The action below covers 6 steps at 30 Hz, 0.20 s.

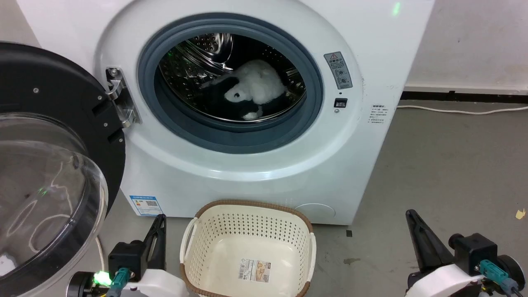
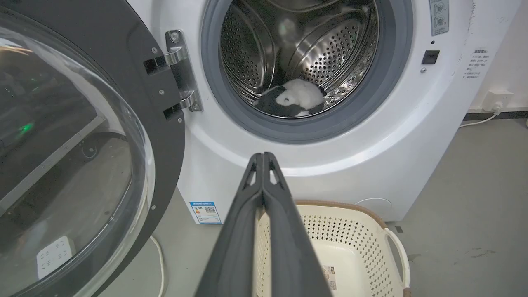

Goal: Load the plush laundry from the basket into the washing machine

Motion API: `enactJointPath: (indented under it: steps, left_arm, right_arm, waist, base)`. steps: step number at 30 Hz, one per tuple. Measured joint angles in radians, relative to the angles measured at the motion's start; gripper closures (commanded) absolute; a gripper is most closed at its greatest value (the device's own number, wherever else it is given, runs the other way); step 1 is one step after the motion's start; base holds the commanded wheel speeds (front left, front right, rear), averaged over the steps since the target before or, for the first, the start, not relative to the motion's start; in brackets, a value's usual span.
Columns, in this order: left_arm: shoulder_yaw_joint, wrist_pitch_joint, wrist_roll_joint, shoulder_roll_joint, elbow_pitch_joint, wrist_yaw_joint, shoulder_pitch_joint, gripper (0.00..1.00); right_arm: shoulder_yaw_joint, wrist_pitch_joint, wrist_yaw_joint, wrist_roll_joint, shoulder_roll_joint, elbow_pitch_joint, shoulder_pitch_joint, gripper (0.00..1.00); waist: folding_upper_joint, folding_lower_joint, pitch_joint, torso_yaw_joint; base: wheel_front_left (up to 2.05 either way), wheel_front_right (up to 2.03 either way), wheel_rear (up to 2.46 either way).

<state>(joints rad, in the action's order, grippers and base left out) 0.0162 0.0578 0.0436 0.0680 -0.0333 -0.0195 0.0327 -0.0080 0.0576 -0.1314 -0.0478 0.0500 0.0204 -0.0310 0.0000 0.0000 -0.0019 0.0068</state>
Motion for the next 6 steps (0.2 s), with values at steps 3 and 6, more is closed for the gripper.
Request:
enactJointPath:
  steps: [3, 6]
  left_arm:
    - [-0.002, -0.006, -0.006, -0.002, 0.003, 0.000, -0.006, 1.00]
    - [-0.002, -0.013, -0.007, -0.005, 0.007, 0.001, -0.011, 1.00]
  right_arm:
    - [0.001, -0.006, 0.000, 0.005, 0.000, -0.001, 0.001, 1.00]
    - [0.002, -0.012, 0.000, 0.012, 0.000, -0.002, 0.002, 1.00]
  waist:
    - [0.0000, 0.0000, 0.000, -0.001]
    - [0.0000, 0.0000, 0.000, -0.002]
  base:
    - [0.00, 0.00, 0.00]
    - [0.00, 0.00, 0.00]
